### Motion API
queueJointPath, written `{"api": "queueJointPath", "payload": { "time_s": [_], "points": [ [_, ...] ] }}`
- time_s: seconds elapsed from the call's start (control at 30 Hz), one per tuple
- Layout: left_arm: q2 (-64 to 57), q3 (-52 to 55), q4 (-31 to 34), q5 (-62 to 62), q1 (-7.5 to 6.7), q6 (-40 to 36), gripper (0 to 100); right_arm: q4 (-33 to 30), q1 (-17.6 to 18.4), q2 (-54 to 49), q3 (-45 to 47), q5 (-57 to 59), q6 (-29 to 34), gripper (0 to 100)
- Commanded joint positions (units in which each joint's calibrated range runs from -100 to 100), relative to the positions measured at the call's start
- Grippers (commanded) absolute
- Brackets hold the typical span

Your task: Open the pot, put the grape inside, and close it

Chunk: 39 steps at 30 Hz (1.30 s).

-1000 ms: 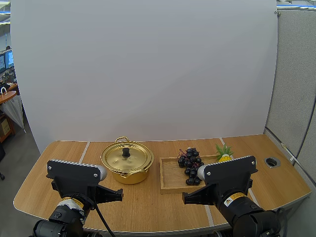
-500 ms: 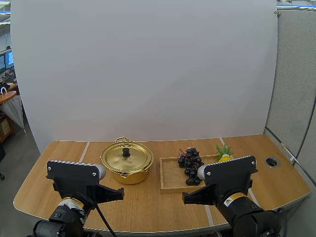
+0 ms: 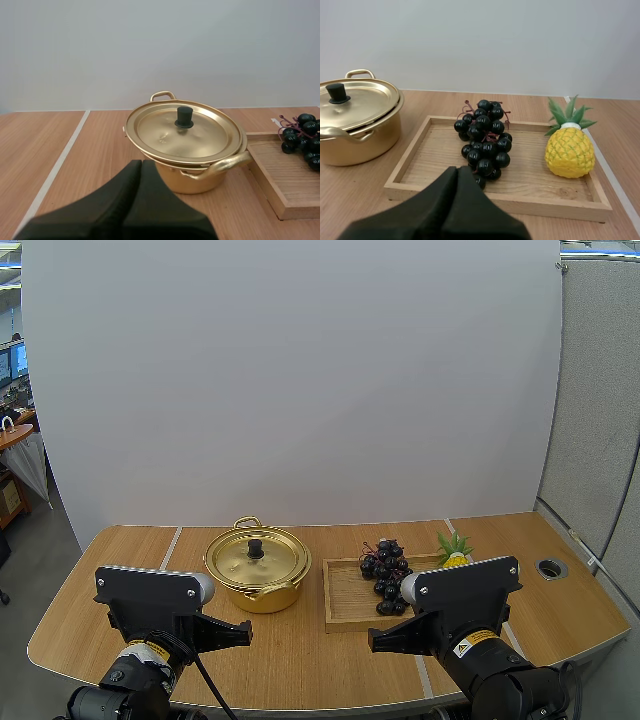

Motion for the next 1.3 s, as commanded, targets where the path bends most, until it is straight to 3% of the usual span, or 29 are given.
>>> {"api": "queueJointPath", "payload": {
  "time_s": [0.0, 0.1, 0.23, 0.4, 0.67, 0.8, 0.9, 1.27],
  "points": [
    [0.00, 0.00, -0.99, -1.08, -0.25, 0.04, 0, 1.66, -0.02, 0.16, 0.00, 0.36, -0.51, 0],
    [0.00, 0.00, -0.99, -1.19, -0.25, 0.04, 0, 3.31, -0.02, 0.16, -0.70, 0.36, -0.51, 0],
    [0.00, -7.97, -0.88, -0.83, -0.25, 0.32, 0, 3.31, -0.02, 0.16, -7.53, 1.35, -0.51, 0],
    [0.00, -19.17, -0.88, 5.09, -0.25, 3.76, 0, 3.31, -0.02, 0.16, -20.73, 17.68, -0.51, 0],
    [0.00, -35.66, -1.18, 29.71, -0.25, 3.89, 0, 3.22, -0.02, 0.16, -32.90, 36.97, -0.51, 0],
    [0.00, -39.10, -1.29, 31.73, -0.25, 3.89, 0, 3.22, -0.02, 0.16, -36.40, 45.65, -0.51, 0],
    [0.10, -39.39, -1.29, 29.71, -0.25, 3.89, 0, 2.65, -0.02, 0.59, -38.01, 45.45, 0.44, 0],
    [27.73, -43.15, -1.38, 21.43, -0.25, 4.91, 0, 1.11, -0.02, 23.35, -46.00, 43.10, 3.20, 0]
  ]
}}
